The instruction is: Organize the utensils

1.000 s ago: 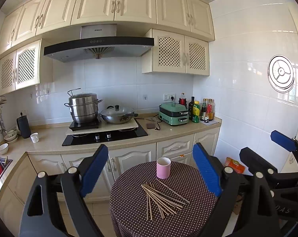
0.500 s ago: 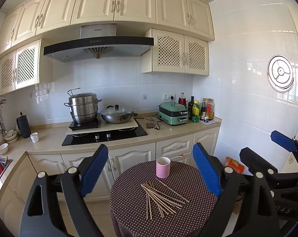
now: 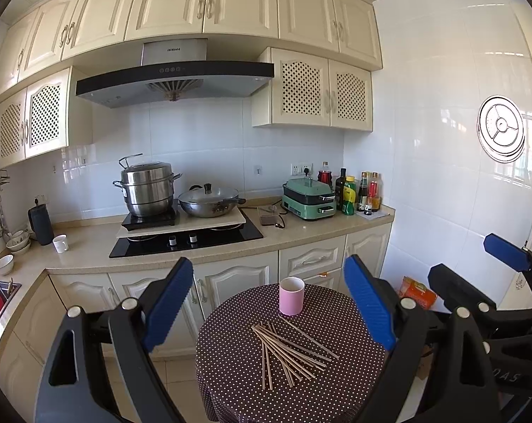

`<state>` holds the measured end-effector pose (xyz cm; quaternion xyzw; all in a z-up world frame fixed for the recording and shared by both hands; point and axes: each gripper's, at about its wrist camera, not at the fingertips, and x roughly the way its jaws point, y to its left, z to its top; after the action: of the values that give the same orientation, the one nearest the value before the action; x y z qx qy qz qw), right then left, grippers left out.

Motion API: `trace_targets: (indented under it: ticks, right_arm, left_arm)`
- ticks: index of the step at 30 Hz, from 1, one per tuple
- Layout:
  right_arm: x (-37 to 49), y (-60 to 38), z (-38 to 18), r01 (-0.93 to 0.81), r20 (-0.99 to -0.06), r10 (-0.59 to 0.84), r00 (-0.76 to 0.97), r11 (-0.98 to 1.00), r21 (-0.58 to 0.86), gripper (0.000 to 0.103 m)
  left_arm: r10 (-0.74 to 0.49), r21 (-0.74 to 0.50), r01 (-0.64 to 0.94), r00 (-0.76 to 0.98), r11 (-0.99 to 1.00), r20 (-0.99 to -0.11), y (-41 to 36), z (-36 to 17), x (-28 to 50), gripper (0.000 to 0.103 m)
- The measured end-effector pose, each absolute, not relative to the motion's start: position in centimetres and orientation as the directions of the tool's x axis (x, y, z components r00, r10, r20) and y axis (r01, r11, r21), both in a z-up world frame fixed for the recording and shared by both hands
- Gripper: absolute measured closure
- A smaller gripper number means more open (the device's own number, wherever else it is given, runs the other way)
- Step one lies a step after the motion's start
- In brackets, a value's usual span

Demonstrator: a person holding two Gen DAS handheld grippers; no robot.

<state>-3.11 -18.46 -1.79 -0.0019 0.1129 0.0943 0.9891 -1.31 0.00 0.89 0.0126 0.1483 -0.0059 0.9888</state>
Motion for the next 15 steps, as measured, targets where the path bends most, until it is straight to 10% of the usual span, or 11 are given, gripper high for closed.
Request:
trace_targets:
  ticks: [15]
  right_arm:
    - [-1.0, -17.0, -3.1, -0.183, -0.27, 0.184, 0.945, 0.983, 0.029, 0.006]
  left_arm:
    - [-0.024, 0.021, 0.033, 0.939, 0.999, -0.344, 1.7, -0.8, 1.0, 0.017]
